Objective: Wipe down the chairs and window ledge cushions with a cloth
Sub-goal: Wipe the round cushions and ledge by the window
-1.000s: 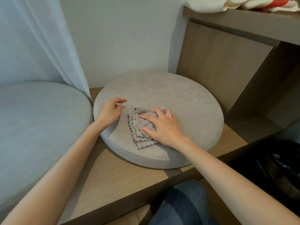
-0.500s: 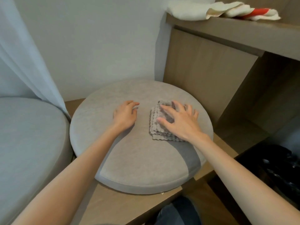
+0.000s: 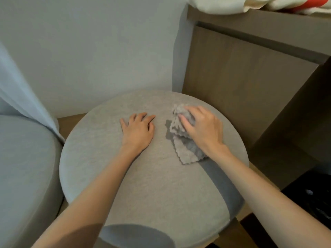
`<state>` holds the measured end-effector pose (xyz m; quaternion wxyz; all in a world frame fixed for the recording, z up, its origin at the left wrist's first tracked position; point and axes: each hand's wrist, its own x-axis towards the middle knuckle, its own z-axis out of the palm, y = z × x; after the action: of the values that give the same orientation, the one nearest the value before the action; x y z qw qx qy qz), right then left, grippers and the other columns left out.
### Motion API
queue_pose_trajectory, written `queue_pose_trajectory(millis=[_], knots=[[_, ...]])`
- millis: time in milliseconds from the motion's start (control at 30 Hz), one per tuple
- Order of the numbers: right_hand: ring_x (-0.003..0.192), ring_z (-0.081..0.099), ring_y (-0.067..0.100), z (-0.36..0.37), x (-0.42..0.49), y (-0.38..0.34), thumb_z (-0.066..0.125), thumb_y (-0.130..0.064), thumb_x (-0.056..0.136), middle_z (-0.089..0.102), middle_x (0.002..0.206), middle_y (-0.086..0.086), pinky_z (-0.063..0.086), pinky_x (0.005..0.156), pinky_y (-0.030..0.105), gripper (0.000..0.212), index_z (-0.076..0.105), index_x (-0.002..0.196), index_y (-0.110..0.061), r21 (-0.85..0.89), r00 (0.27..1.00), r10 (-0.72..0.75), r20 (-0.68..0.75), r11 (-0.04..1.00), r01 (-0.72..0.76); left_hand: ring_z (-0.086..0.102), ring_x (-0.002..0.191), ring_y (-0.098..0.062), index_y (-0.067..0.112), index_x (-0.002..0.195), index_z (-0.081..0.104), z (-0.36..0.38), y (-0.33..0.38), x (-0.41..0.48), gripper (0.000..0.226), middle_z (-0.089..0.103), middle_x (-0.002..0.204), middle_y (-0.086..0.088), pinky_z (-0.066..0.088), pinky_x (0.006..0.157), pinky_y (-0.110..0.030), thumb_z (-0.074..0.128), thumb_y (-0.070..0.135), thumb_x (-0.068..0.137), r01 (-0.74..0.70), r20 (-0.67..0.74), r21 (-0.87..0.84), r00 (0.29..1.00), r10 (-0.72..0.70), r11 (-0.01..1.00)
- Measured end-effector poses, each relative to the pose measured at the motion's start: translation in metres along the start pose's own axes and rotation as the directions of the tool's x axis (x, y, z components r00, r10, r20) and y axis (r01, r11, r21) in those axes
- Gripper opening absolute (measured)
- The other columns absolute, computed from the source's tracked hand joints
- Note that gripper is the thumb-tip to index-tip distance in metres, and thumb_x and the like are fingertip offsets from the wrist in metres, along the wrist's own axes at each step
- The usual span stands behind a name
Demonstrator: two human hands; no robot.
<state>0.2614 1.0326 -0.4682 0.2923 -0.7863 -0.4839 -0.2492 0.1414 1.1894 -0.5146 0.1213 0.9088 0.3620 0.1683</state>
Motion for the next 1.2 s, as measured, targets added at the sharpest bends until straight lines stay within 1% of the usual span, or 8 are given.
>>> queue_pose_trajectory(millis=[133,233,333,633,833,967,1067,1200], knots=[[0.094,0.055,0.023,0.030,0.066,0.014,0.054,-0.045,0.094,0.064,0.104,0.001,0.042,0.069,0.034,0.035,0.063,0.120,-0.024,0.015,0.996,0.057,-0.072,0.998,-0.056,0.035,0.133,-0.019,0.031,0.131,0.055,0.007,-0.001,0.002,0.038,0.049,0.140,0.005,0.012,0.112,-0.058,0.038,0.034,0.097,0.009,-0.117,-0.035,0.993,-0.013,0.999],[0.119,0.040,0.031,0.068,0.093,0.024,0.045,-0.064,0.089,0.049,0.136,-0.004,0.032,0.091,0.045,0.048,0.047,0.133,-0.044,-0.059,0.950,0.118,0.290,0.993,-0.106,0.040,0.128,-0.019,0.030,0.127,0.059,0.007,-0.003,0.006,0.036,0.053,0.135,0.006,0.020,0.111,-0.055,0.042,0.032,0.095,0.026,-0.147,-0.028,0.989,-0.030,0.999],[0.142,0.006,0.042,0.105,0.090,0.036,0.036,-0.081,0.080,0.014,0.159,-0.006,0.011,0.108,0.063,0.068,0.025,0.142,-0.055,-0.178,0.725,0.240,0.645,0.970,-0.164,0.044,0.123,-0.020,0.029,0.123,0.063,0.009,-0.003,0.009,0.035,0.057,0.130,0.006,0.025,0.107,-0.050,0.044,0.031,0.094,0.031,-0.175,-0.013,0.984,-0.033,0.999],[0.110,0.054,0.034,0.102,0.077,0.047,0.047,-0.048,0.093,0.056,0.125,0.008,0.046,0.083,0.038,0.045,0.056,0.132,-0.028,-0.151,0.915,0.090,0.393,0.988,-0.032,0.045,0.122,-0.018,0.030,0.121,0.064,0.007,-0.005,0.010,0.034,0.058,0.128,0.009,0.025,0.110,-0.048,0.043,0.029,0.094,0.031,-0.183,-0.055,0.982,-0.040,0.998],[0.082,0.060,0.027,0.051,0.029,0.050,0.057,-0.047,0.086,0.063,0.092,0.005,0.039,0.063,0.031,0.032,0.073,0.102,-0.025,-0.119,0.947,0.072,0.314,0.992,-0.036,0.044,0.124,-0.020,0.027,0.123,0.063,0.005,-0.003,0.008,0.035,0.057,0.131,0.006,0.026,0.109,-0.050,0.043,0.028,0.095,0.029,-0.160,-0.056,0.986,-0.038,0.998],[0.074,0.058,0.023,0.030,0.033,0.045,0.058,-0.048,0.084,0.058,0.079,-0.001,0.036,0.059,0.029,0.027,0.063,0.071,-0.026,-0.093,0.945,0.146,0.293,0.988,-0.124,0.041,0.128,-0.022,0.025,0.128,0.059,0.004,0.000,0.006,0.038,0.054,0.135,0.003,0.023,0.111,-0.051,0.041,0.027,0.095,0.027,-0.133,-0.039,0.991,-0.032,0.999],[0.085,0.058,0.021,0.041,0.063,0.031,0.058,-0.044,0.087,0.063,0.096,0.000,0.041,0.062,0.029,0.025,0.071,0.096,-0.025,-0.041,0.982,0.145,0.125,0.989,-0.141,0.039,0.130,-0.021,0.025,0.130,0.058,0.005,-0.002,0.007,0.038,0.052,0.137,0.002,0.021,0.113,-0.049,0.039,0.027,0.096,0.024,-0.134,-0.037,0.991,-0.028,0.999],[0.114,0.042,0.029,0.086,0.115,0.008,0.051,-0.046,0.092,0.053,0.129,0.002,0.044,0.085,0.042,0.040,0.056,0.130,-0.034,-0.060,0.979,0.059,0.196,0.997,-0.048,0.039,0.130,-0.019,0.027,0.129,0.057,0.008,-0.005,0.010,0.039,0.051,0.138,0.003,0.023,0.112,-0.047,0.039,0.028,0.095,0.022,-0.146,-0.042,0.989,-0.028,0.999]])
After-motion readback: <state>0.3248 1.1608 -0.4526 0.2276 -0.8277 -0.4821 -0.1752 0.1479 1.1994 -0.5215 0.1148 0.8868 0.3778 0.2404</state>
